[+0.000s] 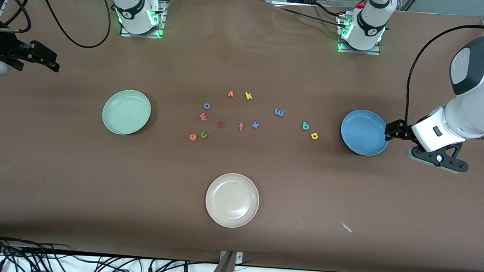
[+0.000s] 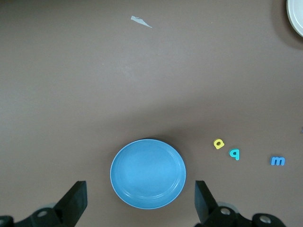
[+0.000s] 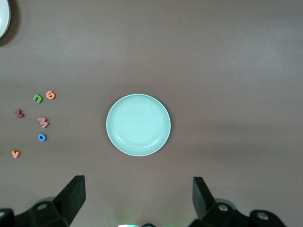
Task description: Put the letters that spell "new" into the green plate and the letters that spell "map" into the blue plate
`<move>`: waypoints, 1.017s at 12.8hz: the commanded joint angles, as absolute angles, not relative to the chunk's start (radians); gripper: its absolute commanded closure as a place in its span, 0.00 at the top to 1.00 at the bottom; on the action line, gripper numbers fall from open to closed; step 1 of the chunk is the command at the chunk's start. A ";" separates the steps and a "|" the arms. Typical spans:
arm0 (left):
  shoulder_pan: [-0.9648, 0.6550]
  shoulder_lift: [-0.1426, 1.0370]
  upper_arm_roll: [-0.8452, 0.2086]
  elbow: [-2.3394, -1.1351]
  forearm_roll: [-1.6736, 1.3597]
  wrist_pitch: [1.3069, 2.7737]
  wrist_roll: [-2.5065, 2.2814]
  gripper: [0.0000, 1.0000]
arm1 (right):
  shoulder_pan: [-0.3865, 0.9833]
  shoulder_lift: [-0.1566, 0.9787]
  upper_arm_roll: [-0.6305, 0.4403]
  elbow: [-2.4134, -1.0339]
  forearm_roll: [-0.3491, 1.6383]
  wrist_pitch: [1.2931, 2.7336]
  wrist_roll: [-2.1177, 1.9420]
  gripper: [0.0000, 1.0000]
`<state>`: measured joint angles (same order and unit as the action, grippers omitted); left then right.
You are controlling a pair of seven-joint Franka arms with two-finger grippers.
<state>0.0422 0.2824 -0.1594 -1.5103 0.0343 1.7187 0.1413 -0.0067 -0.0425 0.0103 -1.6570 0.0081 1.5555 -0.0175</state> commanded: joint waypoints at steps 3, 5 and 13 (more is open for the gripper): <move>0.041 0.264 -0.153 -1.531 0.000 1.713 0.163 1.00 | -0.008 -0.048 0.008 -1.655 0.023 1.546 -0.034 1.00; 0.032 0.273 -0.153 -1.531 -0.002 1.713 0.153 1.00 | -0.008 -0.048 0.005 -1.655 0.023 1.545 -0.035 1.00; 0.021 0.281 -0.161 -1.531 -0.002 1.712 0.146 1.00 | -0.008 -0.048 0.008 -1.655 0.023 1.543 -0.037 1.00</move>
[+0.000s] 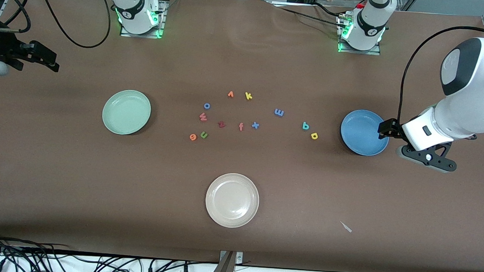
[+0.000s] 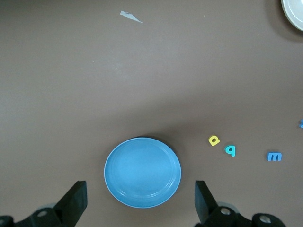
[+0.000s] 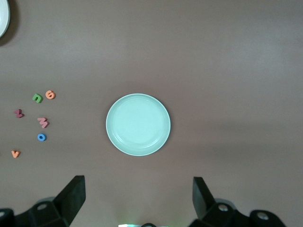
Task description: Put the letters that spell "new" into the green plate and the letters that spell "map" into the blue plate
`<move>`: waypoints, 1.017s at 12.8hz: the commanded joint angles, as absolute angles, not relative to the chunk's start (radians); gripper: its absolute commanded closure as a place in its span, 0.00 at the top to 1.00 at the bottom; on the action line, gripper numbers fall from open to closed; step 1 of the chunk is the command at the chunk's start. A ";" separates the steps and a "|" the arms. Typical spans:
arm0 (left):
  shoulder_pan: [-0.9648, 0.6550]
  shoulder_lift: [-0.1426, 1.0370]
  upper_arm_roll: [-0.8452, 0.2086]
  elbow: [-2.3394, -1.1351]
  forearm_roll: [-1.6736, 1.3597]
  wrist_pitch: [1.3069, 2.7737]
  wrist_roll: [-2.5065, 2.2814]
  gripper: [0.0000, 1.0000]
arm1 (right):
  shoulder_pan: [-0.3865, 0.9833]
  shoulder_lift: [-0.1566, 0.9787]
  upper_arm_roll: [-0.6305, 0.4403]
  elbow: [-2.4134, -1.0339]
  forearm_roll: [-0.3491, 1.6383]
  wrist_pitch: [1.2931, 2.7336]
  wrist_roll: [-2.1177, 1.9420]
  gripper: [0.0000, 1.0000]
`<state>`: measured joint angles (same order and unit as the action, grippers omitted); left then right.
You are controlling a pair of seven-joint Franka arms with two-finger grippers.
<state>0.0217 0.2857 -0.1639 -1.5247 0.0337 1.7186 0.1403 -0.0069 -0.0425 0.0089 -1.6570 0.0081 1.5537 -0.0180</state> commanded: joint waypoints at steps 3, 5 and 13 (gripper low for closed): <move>0.021 0.281 -0.163 -1.532 -0.002 1.712 0.144 1.00 | -0.008 -0.049 0.008 -1.655 0.023 1.519 -0.031 1.00; 0.021 0.281 -0.163 -1.532 -0.002 1.712 0.144 1.00 | -0.006 -0.049 0.009 -1.654 0.023 1.509 -0.031 1.00; 0.021 0.287 -0.163 -1.532 -0.023 1.712 0.143 1.00 | -0.005 -0.043 0.011 -1.655 0.022 1.520 -0.026 1.00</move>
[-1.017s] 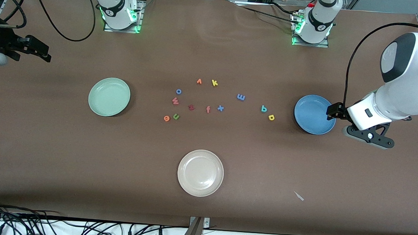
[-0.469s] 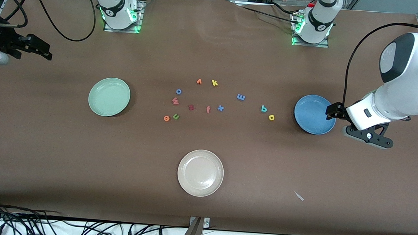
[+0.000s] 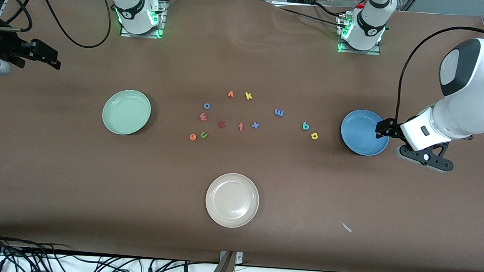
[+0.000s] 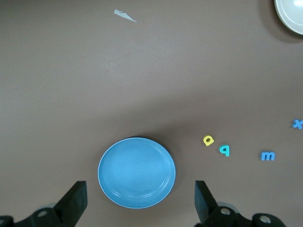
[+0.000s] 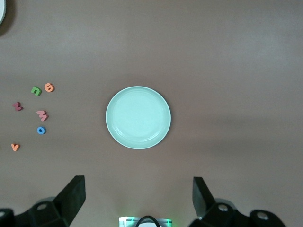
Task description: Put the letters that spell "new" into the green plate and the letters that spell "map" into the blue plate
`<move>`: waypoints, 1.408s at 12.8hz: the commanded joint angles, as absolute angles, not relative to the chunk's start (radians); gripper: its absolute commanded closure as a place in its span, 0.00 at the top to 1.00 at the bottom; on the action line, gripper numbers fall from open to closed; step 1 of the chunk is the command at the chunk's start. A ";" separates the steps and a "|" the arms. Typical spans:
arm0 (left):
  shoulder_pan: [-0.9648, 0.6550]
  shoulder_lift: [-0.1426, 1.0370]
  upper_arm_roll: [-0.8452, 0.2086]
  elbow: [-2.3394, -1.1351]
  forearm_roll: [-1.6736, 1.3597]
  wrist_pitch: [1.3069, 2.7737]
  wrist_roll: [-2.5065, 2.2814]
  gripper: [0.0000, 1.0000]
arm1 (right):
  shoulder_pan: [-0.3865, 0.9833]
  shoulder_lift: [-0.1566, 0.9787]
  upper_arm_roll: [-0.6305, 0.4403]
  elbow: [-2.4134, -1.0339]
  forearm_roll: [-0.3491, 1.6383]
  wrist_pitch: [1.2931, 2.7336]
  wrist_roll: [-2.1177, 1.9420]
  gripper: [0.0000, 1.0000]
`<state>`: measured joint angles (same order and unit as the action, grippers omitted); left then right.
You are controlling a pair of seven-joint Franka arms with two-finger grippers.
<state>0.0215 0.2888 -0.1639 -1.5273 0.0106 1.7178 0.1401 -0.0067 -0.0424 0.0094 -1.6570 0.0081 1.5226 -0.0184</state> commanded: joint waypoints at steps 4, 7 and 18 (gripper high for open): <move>0.018 0.293 -0.170 -1.534 -0.025 1.712 0.106 1.00 | 0.052 0.023 0.011 -1.680 0.006 1.525 -0.006 1.00; 0.015 0.321 -0.221 -1.546 -0.026 1.713 -0.015 1.00 | 0.086 0.109 0.011 -1.733 0.008 1.679 0.030 1.00; -0.095 0.434 -0.244 -1.716 -0.029 1.940 -0.517 1.00 | 0.368 0.362 0.014 -1.878 0.008 2.187 0.841 1.00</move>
<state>-0.0806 0.4487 -0.2519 -1.6443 0.0058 1.8669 -0.4706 0.3140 0.3150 0.0195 -1.8890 0.0077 2.1273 0.6799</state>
